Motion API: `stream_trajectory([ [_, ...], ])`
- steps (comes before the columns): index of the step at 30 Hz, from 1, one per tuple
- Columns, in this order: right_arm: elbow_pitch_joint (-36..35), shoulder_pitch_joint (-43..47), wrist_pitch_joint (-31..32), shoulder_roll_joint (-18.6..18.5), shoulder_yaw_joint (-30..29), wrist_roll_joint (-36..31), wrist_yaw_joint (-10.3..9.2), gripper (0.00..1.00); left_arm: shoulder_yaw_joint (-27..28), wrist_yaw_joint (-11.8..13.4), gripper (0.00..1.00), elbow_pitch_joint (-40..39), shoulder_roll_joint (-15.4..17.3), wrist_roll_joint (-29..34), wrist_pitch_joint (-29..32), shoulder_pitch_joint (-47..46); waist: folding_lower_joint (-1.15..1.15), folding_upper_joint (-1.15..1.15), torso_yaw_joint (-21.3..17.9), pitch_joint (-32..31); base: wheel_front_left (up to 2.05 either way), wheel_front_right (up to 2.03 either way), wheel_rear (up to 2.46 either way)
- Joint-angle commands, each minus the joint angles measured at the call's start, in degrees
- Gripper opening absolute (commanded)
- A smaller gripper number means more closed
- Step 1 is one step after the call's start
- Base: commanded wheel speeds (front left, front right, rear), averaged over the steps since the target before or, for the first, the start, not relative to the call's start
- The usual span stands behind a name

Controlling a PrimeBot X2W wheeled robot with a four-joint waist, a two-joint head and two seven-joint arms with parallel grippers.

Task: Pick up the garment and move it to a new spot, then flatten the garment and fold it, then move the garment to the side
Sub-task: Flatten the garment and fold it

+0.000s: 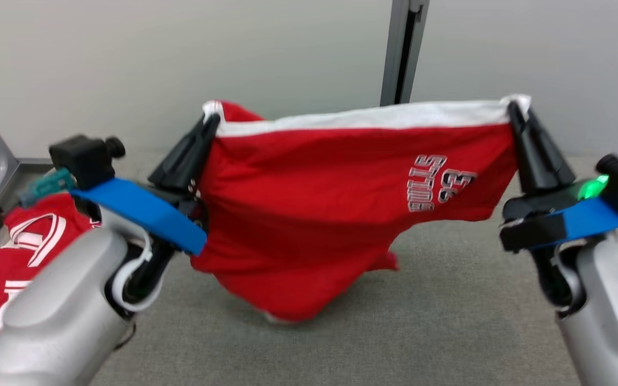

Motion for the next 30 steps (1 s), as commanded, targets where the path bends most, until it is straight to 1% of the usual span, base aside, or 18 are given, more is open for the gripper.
stream_trajectory([
  [1,-0.8,-1.0,0.0,-0.7,-0.2,0.6,0.00,0.00,0.0,-0.2,0.00,-0.3,0.4,0.5,0.4,-1.1,0.02,0.00,-0.5,-0.7,0.00,0.00,0.00],
  [3,-2.5,-2.3,0.0,-2.0,-0.3,1.1,0.00,0.00,0.6,0.0,0.00,-1.0,0.7,0.1,1.7,-3.4,0.02,0.00,-0.6,-0.9,0.00,0.00,0.00],
  [6,-3.3,-4.7,0.0,-4.2,0.0,2.0,0.00,0.00,1.0,1.0,0.00,-1.3,1.0,0.6,3.6,-6.7,0.02,0.00,-0.8,-0.5,0.00,0.00,0.00],
  [8,-2.5,-6.4,0.0,-4.9,0.1,3.5,-0.01,0.00,1.3,1.6,0.00,-0.7,0.3,0.7,4.4,-8.5,0.02,0.00,-1.0,0.3,0.00,0.00,0.00],
  [10,-1.1,-8.2,0.3,-6.2,1.5,4.1,0.00,0.00,1.1,2.1,0.00,0.3,-0.6,0.8,5.2,-10.0,0.02,0.00,-1.4,1.4,0.00,0.00,0.00],
  [12,0.3,-10.7,0.8,-7.6,3.1,3.8,0.00,0.00,1.7,2.5,0.00,1.6,-1.8,0.6,5.1,-11.8,0.02,0.00,-1.9,3.6,0.00,0.00,0.00],
  [13,1.3,-12.3,0.9,-7.6,3.4,4.6,-0.01,0.00,2.2,3.0,0.00,2.5,-2.5,0.8,4.3,-12.9,0.02,0.00,-2.1,5.1,0.00,0.00,0.00],
  [14,2.2,-14.2,1.0,-8.6,4.3,3.6,0.00,0.00,2.4,3.3,0.00,3.5,-3.3,1.1,3.8,-13.8,0.02,0.00,-2.4,6.6,0.00,0.00,0.00],
  [17,5.8,-20.6,0.7,-8.7,6.2,3.0,0.01,0.00,2.9,4.7,0.00,7.4,-5.3,3.4,1.8,-17.8,0.02,0.00,-3.0,11.7,0.00,0.00,0.00],
  [20,9.7,-27.6,0.3,-9.2,6.7,2.1,-0.01,0.00,4.9,5.4,0.00,11.9,-8.8,4.9,-0.6,-22.9,0.02,0.00,-3.0,16.3,0.00,0.00,0.00],
  [22,11.9,-32.0,0.0,-9.2,5.8,1.5,-0.01,0.00,7.0,5.1,0.00,14.7,-10.8,6.8,-1.7,-26.5,0.02,0.00,-2.9,18.5,0.00,0.00,0.00],
  [24,12.0,-36.0,-0.1,-9.3,4.6,0.3,-0.01,0.00,10.2,4.4,0.00,16.1,-12.6,9.1,-2.1,-29.3,0.02,0.00,-2.8,20.3,0.00,0.00,0.00],
  [27,10.1,-39.1,-0.1,-9.5,2.5,-1.5,-0.01,0.00,17.8,2.9,0.00,14.3,-15.3,14.7,-2.1,-30.9,0.02,0.00,-2.9,22.1,0.00,0.00,0.00],
  [30,7.8,-39.5,-0.1,-9.2,0.6,-2.3,-0.01,0.00,24.4,1.3,0.00,12.0,-18.1,20.3,-2.1,-28.7,0.02,0.00,-3.1,22.9,0.00,0.00,0.00],
])
